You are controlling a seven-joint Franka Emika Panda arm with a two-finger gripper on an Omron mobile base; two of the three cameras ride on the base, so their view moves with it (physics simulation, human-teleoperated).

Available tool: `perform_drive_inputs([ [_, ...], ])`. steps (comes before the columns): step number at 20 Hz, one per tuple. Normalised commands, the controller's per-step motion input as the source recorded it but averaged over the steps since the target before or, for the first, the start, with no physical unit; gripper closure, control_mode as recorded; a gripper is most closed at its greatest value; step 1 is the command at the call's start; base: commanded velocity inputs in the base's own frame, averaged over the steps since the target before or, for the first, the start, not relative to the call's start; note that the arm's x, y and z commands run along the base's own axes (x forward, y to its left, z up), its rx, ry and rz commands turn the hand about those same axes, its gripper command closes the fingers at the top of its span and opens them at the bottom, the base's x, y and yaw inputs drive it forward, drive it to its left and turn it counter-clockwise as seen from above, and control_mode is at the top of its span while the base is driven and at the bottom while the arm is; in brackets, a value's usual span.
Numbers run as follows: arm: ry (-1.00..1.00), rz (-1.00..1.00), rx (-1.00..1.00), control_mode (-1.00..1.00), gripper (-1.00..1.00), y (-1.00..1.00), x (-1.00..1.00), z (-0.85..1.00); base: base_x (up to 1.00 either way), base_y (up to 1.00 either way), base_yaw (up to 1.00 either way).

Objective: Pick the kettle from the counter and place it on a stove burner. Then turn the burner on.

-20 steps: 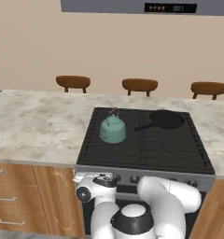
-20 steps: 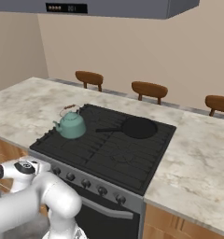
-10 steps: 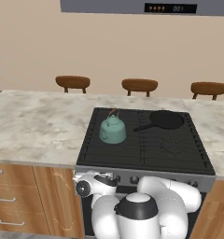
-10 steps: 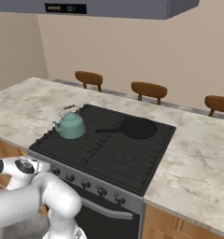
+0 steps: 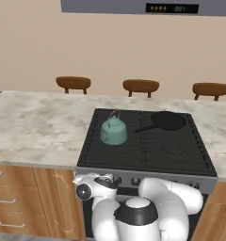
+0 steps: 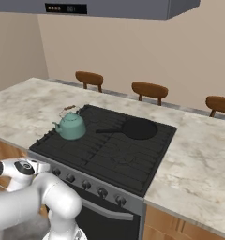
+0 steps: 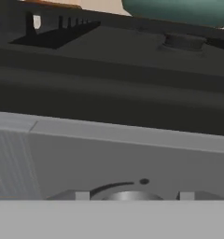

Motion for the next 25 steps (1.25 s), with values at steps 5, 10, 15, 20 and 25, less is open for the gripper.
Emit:
perform_drive_inputs([
  [5, 0.05, 0.44, -0.3, -1.0, 1.0, 0.2, -0.03, -0.35, 0.0, 0.0, 0.0],
  [10, 0.07, 0.59, -0.34, -1.0, 1.0, 0.16, -0.12, -0.53, 0.0, 0.0, 0.0],
  [15, 0.09, 0.73, -0.34, -1.0, 1.0, 0.03, -0.13, -0.68, 0.0, 0.0, 0.0],
  [20, 0.09, 0.79, -0.38, -1.0, 1.0, 0.0, -0.1, -0.91, 0.0, 0.0, 0.0],
  [25, 0.04, 0.79, -0.31, -1.0, 1.0, 0.0, -0.13, -0.74, 0.0, 0.0, 0.0],
])
